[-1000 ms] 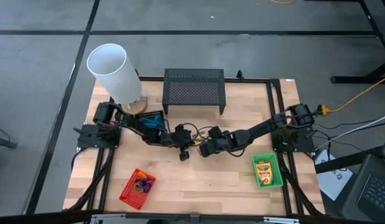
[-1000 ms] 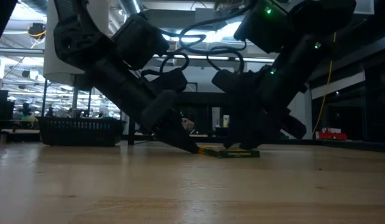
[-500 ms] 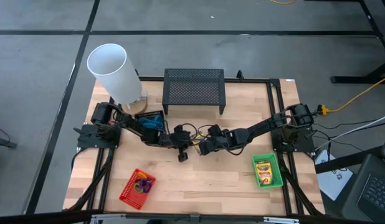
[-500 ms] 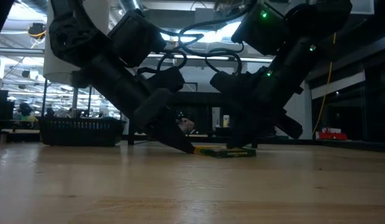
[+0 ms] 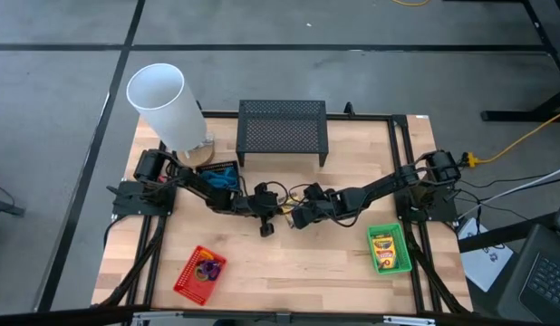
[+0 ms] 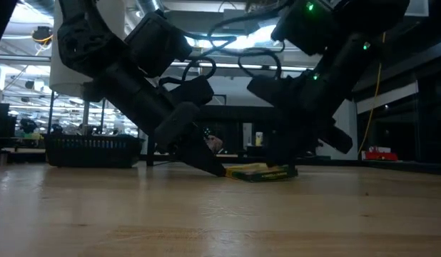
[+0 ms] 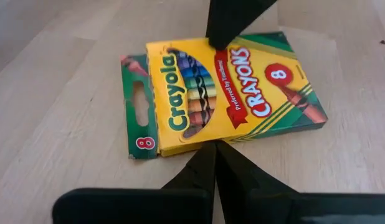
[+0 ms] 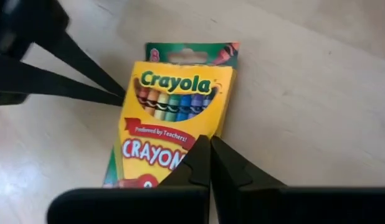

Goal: Pick & Place Office Desk Supplies
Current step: Put the crayon box into the green bin

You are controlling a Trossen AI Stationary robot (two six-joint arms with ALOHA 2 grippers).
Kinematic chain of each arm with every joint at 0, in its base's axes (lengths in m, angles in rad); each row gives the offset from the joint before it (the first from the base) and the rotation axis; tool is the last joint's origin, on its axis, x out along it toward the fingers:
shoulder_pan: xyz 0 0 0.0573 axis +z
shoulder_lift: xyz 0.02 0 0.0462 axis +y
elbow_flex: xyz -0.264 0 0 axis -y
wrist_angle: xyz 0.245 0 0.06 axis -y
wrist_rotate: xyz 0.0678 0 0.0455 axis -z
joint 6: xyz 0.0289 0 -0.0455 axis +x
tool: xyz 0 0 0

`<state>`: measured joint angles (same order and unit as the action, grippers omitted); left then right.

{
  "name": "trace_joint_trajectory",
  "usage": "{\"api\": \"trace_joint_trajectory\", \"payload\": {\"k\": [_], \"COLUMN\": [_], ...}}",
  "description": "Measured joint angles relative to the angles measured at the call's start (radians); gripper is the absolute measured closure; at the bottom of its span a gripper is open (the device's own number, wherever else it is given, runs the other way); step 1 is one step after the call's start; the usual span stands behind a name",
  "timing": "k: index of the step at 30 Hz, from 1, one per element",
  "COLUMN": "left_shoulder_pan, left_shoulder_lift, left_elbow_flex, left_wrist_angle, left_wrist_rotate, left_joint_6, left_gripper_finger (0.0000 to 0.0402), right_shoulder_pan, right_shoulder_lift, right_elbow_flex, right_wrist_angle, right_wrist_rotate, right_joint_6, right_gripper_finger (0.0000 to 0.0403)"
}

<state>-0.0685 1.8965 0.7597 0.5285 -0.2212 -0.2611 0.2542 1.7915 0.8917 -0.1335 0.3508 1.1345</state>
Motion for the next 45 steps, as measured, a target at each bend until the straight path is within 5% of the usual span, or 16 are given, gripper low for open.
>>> {"api": "trace_joint_trajectory", "payload": {"k": [9, 22, 45], "left_shoulder_pan": [-0.001, 0.007, 0.007], "left_shoulder_lift": [-0.017, -0.019, -0.020], "left_elbow_flex": [0.001, 0.000, -0.001], "left_wrist_angle": [-0.021, -0.029, -0.031], "left_wrist_rotate": [0.022, 0.043, 0.066], "left_joint_6": [-0.001, -0.008, -0.008], "left_gripper_finger": [0.0389, 0.0386, 0.0390], "right_shoulder_pan": [0.027, 0.110, 0.462], "right_shoulder_lift": [-0.077, -0.298, -0.585], "right_elbow_flex": [0.001, 0.002, 0.002], "right_wrist_angle": [-0.041, -0.372, -0.968], "right_wrist_rotate": [0.038, 0.072, -0.001], "right_joint_6": [-0.017, 0.102, 0.722], "right_gripper_finger": [0.0402, 0.0402, 0.0403]}}
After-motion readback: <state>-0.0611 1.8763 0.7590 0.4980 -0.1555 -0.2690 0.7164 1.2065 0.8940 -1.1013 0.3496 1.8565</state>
